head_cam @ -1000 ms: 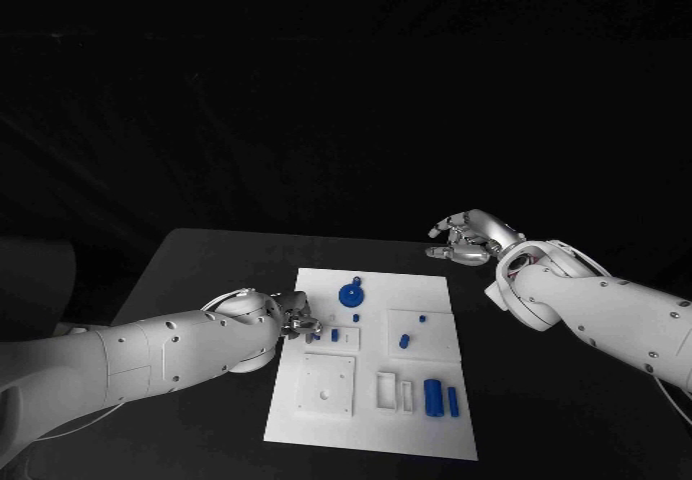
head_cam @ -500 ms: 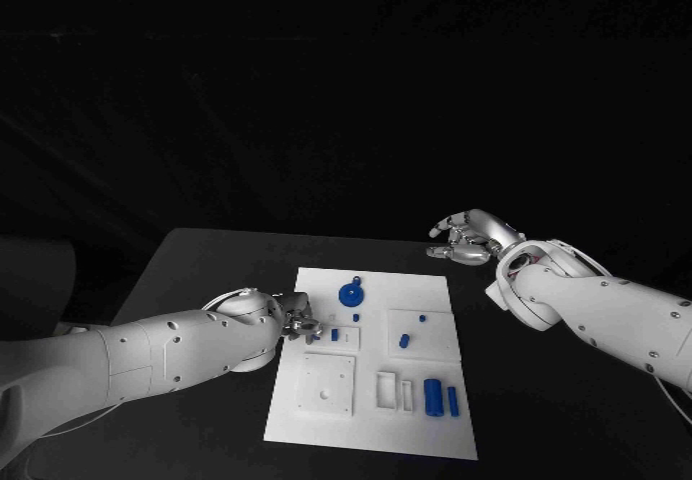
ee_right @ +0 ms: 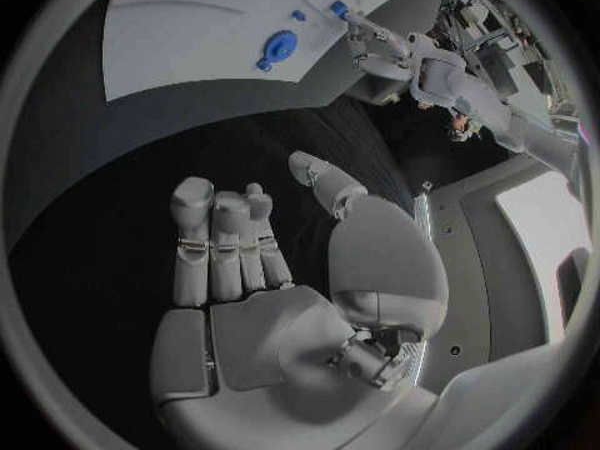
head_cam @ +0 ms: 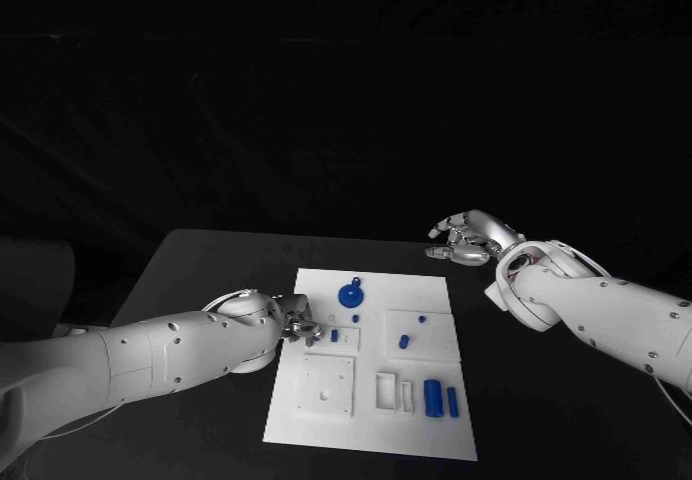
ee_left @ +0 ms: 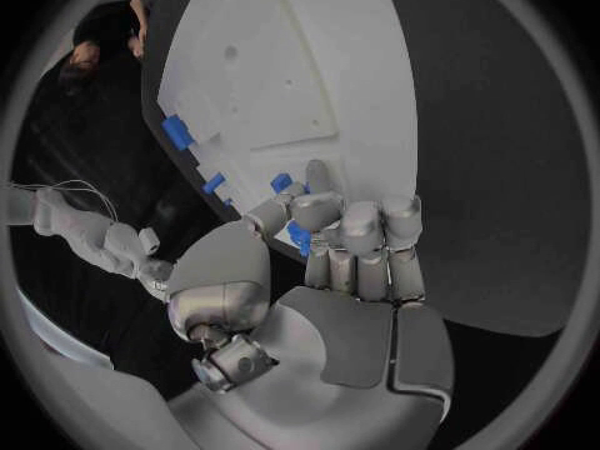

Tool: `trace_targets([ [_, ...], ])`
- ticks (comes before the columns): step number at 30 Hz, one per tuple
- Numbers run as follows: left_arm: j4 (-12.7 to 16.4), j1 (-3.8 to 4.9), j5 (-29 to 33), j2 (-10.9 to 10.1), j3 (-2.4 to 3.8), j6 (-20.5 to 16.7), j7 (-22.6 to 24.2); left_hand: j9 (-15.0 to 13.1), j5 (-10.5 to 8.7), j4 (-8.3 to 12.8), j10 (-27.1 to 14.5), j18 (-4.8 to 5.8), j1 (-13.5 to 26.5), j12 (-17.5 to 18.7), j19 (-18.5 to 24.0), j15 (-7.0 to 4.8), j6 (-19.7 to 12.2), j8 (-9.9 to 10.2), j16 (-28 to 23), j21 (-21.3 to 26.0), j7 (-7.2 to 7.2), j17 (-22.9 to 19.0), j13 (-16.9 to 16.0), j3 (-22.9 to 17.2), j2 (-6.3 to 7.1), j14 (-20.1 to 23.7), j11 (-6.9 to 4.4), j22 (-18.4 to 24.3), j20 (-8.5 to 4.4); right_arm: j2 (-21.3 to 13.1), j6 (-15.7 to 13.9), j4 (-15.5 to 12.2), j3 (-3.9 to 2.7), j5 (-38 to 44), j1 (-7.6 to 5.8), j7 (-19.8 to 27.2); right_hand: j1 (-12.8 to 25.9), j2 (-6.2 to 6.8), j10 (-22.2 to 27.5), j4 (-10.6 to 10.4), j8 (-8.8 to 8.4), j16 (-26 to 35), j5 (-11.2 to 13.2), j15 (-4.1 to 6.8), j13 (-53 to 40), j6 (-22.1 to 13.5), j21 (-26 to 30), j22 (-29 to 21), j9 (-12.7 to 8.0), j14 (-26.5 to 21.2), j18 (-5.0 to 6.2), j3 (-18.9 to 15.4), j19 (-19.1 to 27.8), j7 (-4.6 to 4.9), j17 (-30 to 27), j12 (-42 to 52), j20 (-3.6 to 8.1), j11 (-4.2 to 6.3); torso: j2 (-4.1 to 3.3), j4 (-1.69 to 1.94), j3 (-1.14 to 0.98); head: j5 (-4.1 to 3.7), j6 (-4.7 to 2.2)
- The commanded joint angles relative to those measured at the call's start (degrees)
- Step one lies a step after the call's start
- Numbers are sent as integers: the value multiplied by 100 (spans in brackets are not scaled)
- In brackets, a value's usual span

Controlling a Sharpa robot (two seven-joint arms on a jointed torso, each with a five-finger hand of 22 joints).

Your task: Assemble the parts on the task board

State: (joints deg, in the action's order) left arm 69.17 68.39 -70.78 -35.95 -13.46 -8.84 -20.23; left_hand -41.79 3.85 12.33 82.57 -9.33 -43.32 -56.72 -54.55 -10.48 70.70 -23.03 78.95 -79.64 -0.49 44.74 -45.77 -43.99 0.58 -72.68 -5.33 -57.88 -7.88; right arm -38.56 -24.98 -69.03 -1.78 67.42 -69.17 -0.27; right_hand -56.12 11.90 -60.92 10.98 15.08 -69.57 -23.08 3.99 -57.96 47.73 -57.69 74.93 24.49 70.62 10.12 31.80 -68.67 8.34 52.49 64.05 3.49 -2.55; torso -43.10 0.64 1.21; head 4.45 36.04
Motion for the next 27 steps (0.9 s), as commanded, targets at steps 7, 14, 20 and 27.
trace_targets([
  [7,-59,-37,102,-35,-27,65,-304,-82,-109,-769,-385,52,333,89,98,-113,-272,17,-127,116,54,-52,11,-1,1197,154,-85,25,-645,-9,47,-8,-2,28,0,36,26,-8,2,-29,16,-26,-19,0,11,-1,41,37,-7,50,488,-17,-1,59,-9,37,20,20,1,-1,0,-11,-2],
  [14,-64,-37,161,-55,-26,-75,-288,-171,-108,-970,-477,60,286,106,122,-112,-425,-22,-150,128,83,-69,7,-5,1446,215,-57,21,-641,-12,47,-9,-2,28,0,36,26,-5,3,-30,14,-25,-21,-1,13,-4,42,37,-9,49,488,-17,-1,60,-9,37,20,20,2,1,6,-18,-19],
  [20,-39,-37,307,-104,-22,-168,-236,-131,-108,-1001,-585,80,274,138,202,-41,-768,109,-176,163,183,-79,20,65,1556,310,33,20,-625,-16,45,-7,-2,28,0,36,26,-3,4,-29,12,-24,-23,-1,15,-8,43,37,-9,48,488,-16,0,60,-10,37,20,19,2,2,5,-22,-23],
  [27,86,-35,907,-261,26,-225,-43,-113,-104,-915,-876,127,222,272,371,48,-1073,187,-308,260,284,-149,81,162,1580,526,130,32,-586,-23,42,-11,-2,28,0,38,26,-2,5,-30,10,-23,-25,-2,17,-11,44,38,-10,48,488,-16,0,61,-11,38,20,19,0,5,6,-26,-27],
])
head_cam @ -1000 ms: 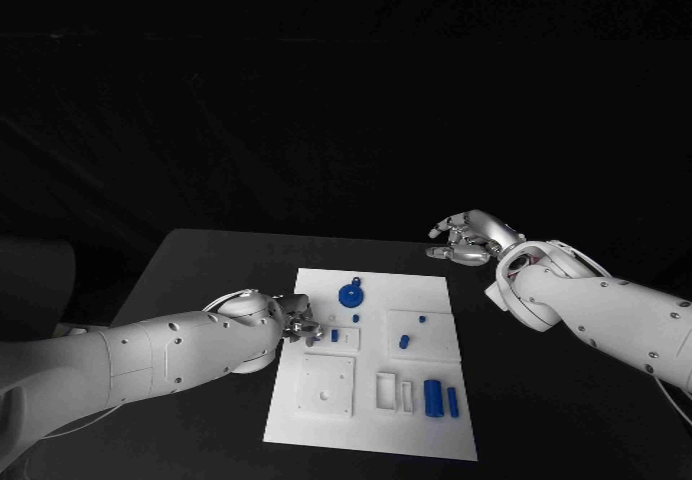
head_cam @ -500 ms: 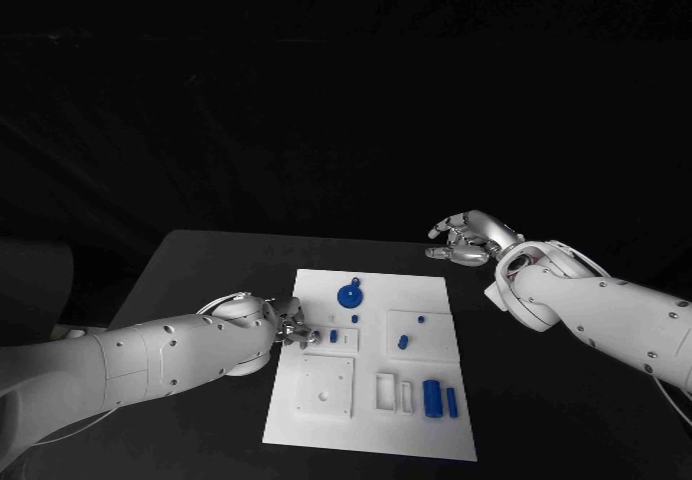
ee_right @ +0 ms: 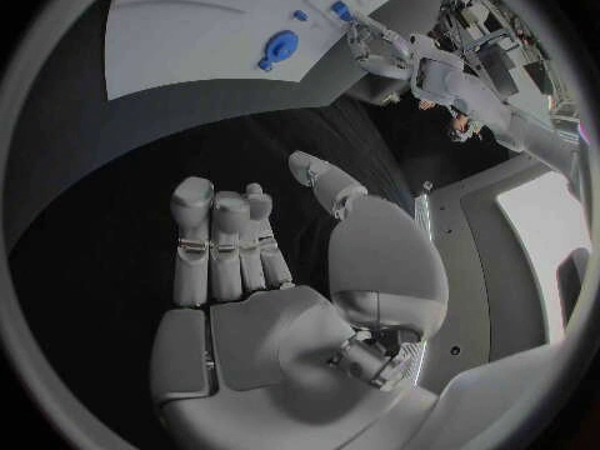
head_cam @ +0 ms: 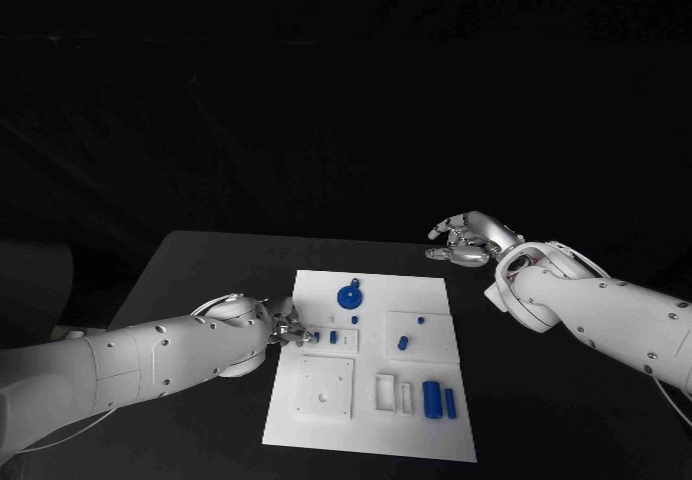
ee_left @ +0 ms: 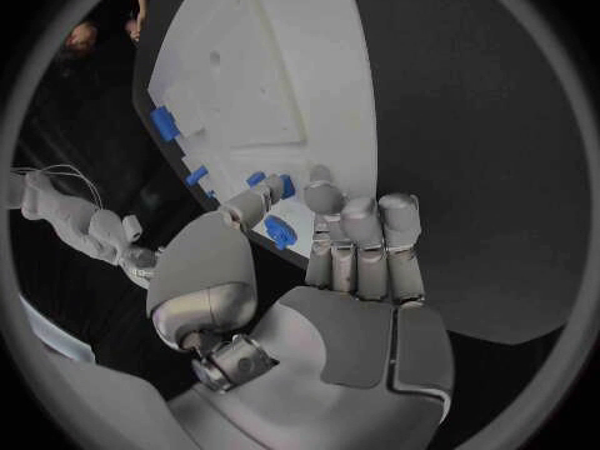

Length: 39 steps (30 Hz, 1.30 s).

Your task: Assemble the parts on the task board

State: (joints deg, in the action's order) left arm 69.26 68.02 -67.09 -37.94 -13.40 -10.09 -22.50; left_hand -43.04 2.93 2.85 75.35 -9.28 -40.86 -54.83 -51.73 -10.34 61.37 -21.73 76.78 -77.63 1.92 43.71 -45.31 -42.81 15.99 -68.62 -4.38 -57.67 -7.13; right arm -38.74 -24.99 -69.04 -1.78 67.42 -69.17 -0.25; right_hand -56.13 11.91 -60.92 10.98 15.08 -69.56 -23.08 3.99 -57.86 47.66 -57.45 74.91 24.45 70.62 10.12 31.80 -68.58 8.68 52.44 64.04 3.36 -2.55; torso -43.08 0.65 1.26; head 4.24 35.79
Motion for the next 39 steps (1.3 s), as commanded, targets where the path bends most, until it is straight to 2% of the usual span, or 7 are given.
trace_targets([
  [1,106,3,658,-95,26,-107,217,11,-12,72,-234,142,-44,118,141,59,-208,67,-117,87,67,-69,51,64,39,169,64,15,-646,-9,44,-11,-2,28,0,36,26,-3,5,-30,10,-24,-25,-1,7,-4,21,39,-6,49,488,-16,-8,27,-6,38,32,19,-2,5,0,-7,-6],
  [9,115,4,1004,-256,268,-225,371,2,-9,406,-1015,368,-343,810,728,324,-617,114,-591,528,292,-353,483,1,-80,858,301,136,-467,-17,40,-14,-2,28,0,37,26,-2,6,-31,9,-23,-28,-2,9,-6,22,39,-7,48,488,-16,-8,27,-6,39,32,18,0,0,-4,3,-20],
  [13,144,7,1276,-297,376,-565,744,21,20,784,-1298,535,-1019,1303,1000,520,-765,96,-970,861,408,-603,895,-160,-429,1161,446,258,-343,-19,41,-4,-2,28,0,40,26,-2,7,-31,9,-23,-29,-2,10,-7,23,39,-7,48,488,-15,-8,28,-6,39,32,18,0,2,-6,-14,-31],
  [19,154,9,1476,-222,387,-1268,2016,153,31,1354,-1473,616,-1989,1882,1217,761,-955,126,-1353,1173,525,-840,1441,-320,-953,1360,635,342,-125,-9,49,15,-2,26,0,44,24,-3,7,-31,9,-23,-31,-2,12,-7,24,40,-7,48,488,-14,-8,28,-7,40,32,18,-1,-4,-8,-26,-55],
  [26,155,9,979,-43,386,-1465,2731,392,3,1357,-1567,597,-2349,2711,1286,898,-947,246,-1584,1300,534,-962,2071,86,-693,1387,874,333,3,15,57,54,-2,22,0,42,16,-4,10,-28,9,-21,-35,-2,14,-7,26,40,-7,46,488,-10,-7,28,-8,40,33,18,-2,-6,-9,-38,-81],
  [29,96,8,-33,97,385,-1445,2837,461,-10,1379,-1410,558,-2682,2996,1266,908,-921,303,-1620,1332,561,-976,2278,144,-764,1350,883,334,27,23,59,54,-2,21,0,44,15,-5,10,-28,9,-21,-39,-3,16,-7,27,40,-7,46,488,-8,-7,28,-8,40,33,17,-7,-8,-12,-36,-90],
  [39,-241,8,-1256,531,376,-1374,2572,584,-13,1298,-1268,487,-2698,3573,1037,915,-917,428,-1484,1234,574,-900,2618,421,-612,1108,934,263,31,48,63,59,-2,21,0,45,9,-7,11,-31,11,-21,-99,-3,25,-5,32,42,-8,47,488,-1,-9,29,-11,47,31,17,-11,-14,-6,-55,-102],
])
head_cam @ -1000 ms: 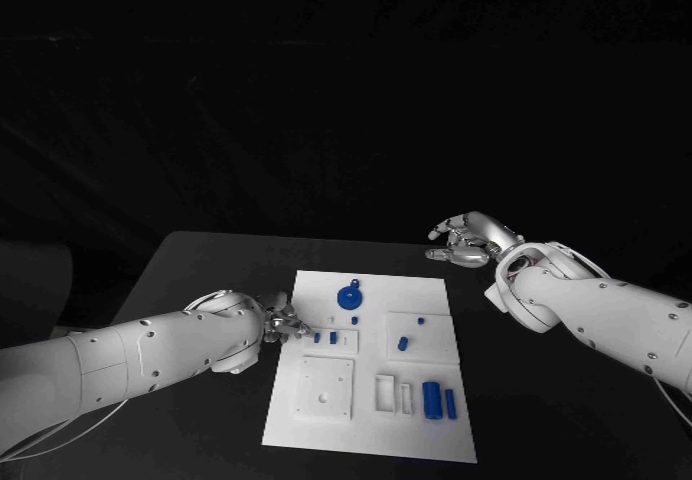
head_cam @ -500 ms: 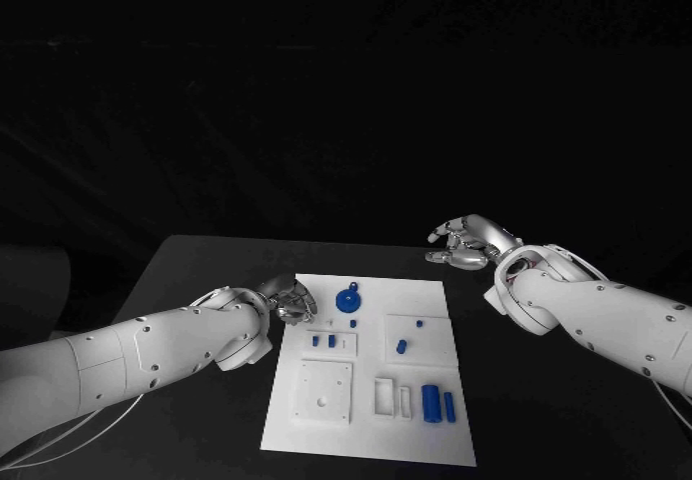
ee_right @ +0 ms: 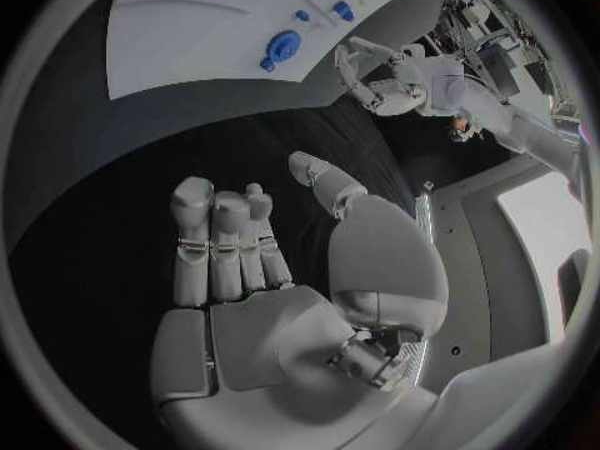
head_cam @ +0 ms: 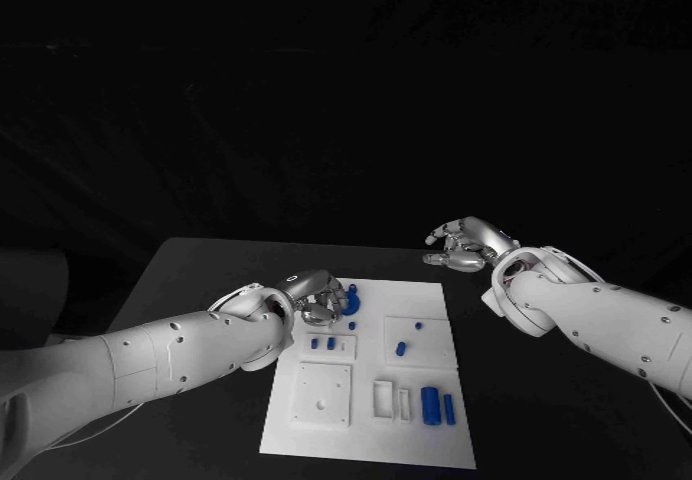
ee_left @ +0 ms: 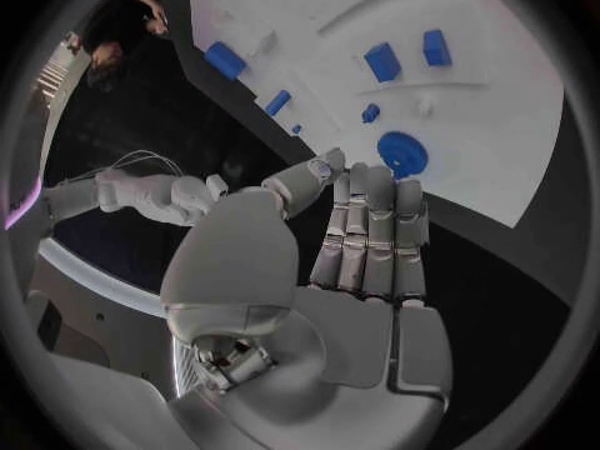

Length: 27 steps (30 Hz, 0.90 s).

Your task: Assemble the parts on the task board

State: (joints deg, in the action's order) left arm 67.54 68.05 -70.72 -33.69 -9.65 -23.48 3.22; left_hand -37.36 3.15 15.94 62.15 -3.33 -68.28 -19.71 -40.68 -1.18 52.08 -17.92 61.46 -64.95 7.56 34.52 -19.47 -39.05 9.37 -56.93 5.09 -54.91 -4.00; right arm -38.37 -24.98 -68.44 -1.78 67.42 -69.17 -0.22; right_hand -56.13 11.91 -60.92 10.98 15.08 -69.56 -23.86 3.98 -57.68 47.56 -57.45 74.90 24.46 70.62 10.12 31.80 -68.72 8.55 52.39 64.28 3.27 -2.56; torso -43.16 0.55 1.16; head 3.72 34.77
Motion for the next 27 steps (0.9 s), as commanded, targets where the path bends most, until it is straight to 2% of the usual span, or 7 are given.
trace_targets([
  [1,-127,3,-964,163,1,0,-26,27,-34,-21,68,-122,48,104,-98,-5,14,59,64,-45,10,28,56,57,56,-87,-15,-18,-285,15,62,0,-2,22,0,42,10,-7,11,-31,11,-21,-26,-3,8,5,33,43,-8,48,488,-1,4,42,-6,24,41,17,-6,-9,4,-4,-3],
  [8,-483,-2,-1150,483,-24,41,-92,77,-32,-46,69,-196,17,353,-256,2,24,114,166,-114,31,76,173,70,50,-239,5,-53,-287,37,66,-2,-2,22,0,43,9,-9,11,-32,12,-21,-46,-3,11,5,33,45,-9,48,488,0,3,42,-6,27,41,17,-3,-7,8,-13,5],
  [15,-814,-4,-1330,751,-130,319,-175,174,-32,-43,-102,-234,29,708,-256,74,-114,251,143,-92,25,68,334,77,103,-219,83,-65,-220,61,58,-4,-2,22,0,50,10,-10,12,-33,12,-22,-59,-3,13,5,34,46,-9,49,488,0,1,42,-7,29,41,17,0,3,9,-26,18],
  [23,-1020,-6,-1344,876,-227,324,-167,214,-31,-45,-113,-256,32,849,-256,93,-114,280,144,-88,41,70,411,88,110,-218,100,-78,-192,59,47,-10,-2,22,0,52,12,-8,13,-34,12,-21,-70,-3,16,4,35,46,-9,48,488,-1,1,42,-7,30,40,16,0,3,10,-34,33],
  [27,-1119,-17,-1322,936,-277,234,-133,236,-33,-75,-121,-259,104,914,-261,96,-131,302,149,-90,47,73,447,133,165,-223,103,-86,-183,59,46,-21,-2,22,0,54,14,-6,17,-34,11,-18,-78,-4,19,2,38,46,-10,44,488,-2,4,43,-9,28,39,15,0,9,11,-49,34],
])
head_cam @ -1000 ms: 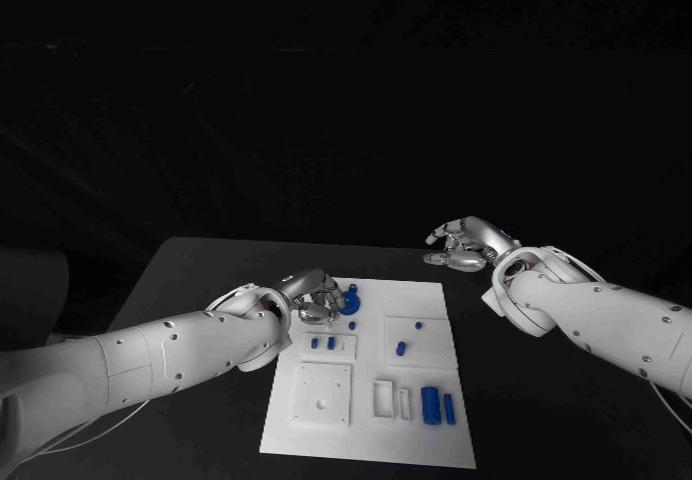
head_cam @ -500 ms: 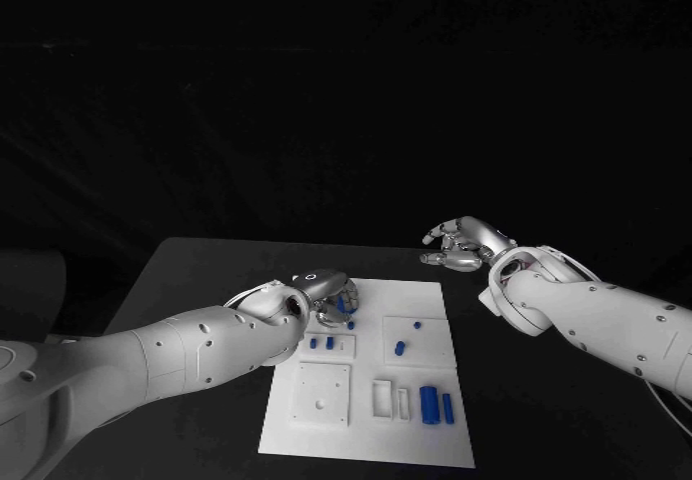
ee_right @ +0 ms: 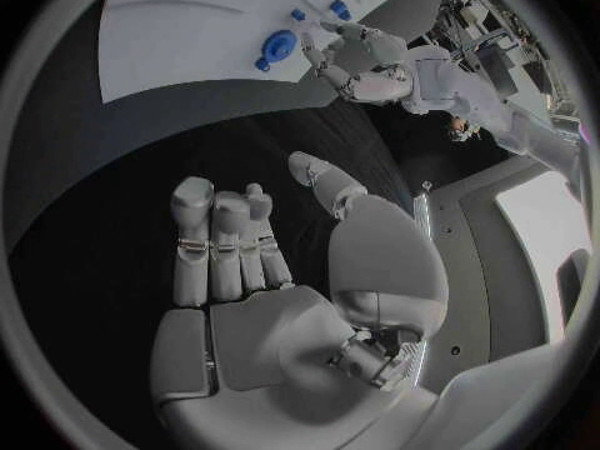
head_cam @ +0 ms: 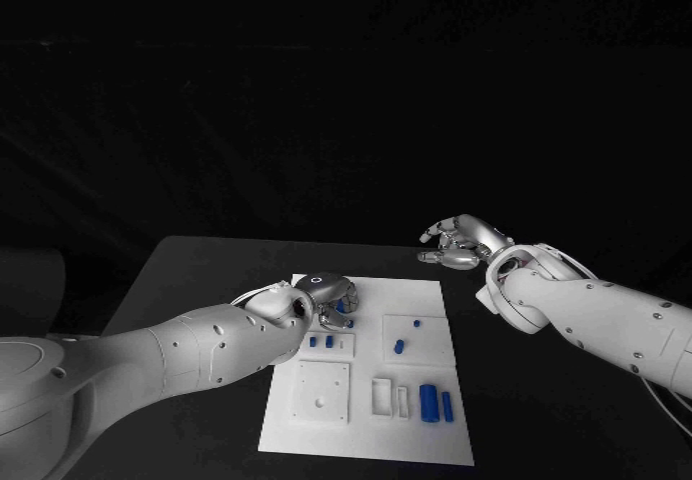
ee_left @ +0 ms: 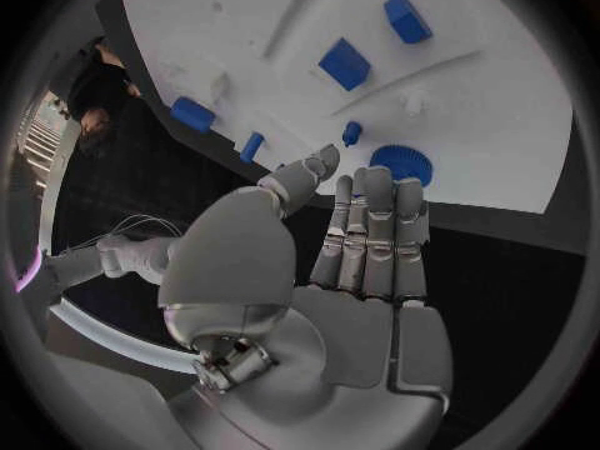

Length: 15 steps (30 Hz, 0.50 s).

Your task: Assemble the parts on the task board

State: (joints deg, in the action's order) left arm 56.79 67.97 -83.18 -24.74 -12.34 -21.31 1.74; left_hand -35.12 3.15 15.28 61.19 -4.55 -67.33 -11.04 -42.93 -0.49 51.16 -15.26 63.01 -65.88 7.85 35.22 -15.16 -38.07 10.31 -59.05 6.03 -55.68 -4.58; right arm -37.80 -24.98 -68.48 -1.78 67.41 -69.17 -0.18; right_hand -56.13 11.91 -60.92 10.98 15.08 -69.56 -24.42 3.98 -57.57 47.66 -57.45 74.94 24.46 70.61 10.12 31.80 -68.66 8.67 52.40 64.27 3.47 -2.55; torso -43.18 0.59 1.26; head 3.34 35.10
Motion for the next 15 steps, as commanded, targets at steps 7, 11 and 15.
trace_targets([
  [7,-197,-58,-73,126,-10,62,22,70,-13,-28,-87,-161,147,222,-47,44,-104,94,2,6,3,5,108,217,92,-20,30,-26,-115,2,53,-33,-2,22,0,48,15,-5,21,-35,10,-15,-27,-5,11,-10,41,42,-10,42,488,-2,0,31,-11,27,18,15,2,-1,2,-26,16],
  [11,-263,-89,-76,174,-11,93,12,83,-9,-19,-56,-176,125,253,-71,39,-84,92,27,-5,7,15,127,234,56,-45,26,-38,-116,-4,54,-43,-2,22,0,48,15,-6,22,-36,10,-14,-29,-5,13,-9,41,42,-10,42,488,-2,0,31,-12,26,18,15,3,6,-2,-39,26],
  [15,-359,-129,-80,221,-14,80,77,92,-6,-5,-14,-190,88,271,-105,17,-47,81,81,-34,15,40,141,240,4,-89,4,-58,-127,-3,53,-47,-2,22,0,46,16,-5,22,-35,11,-14,-30,-5,13,-9,41,42,-10,41,488,-3,0,31,-12,26,18,15,4,8,-1,-46,31],
])
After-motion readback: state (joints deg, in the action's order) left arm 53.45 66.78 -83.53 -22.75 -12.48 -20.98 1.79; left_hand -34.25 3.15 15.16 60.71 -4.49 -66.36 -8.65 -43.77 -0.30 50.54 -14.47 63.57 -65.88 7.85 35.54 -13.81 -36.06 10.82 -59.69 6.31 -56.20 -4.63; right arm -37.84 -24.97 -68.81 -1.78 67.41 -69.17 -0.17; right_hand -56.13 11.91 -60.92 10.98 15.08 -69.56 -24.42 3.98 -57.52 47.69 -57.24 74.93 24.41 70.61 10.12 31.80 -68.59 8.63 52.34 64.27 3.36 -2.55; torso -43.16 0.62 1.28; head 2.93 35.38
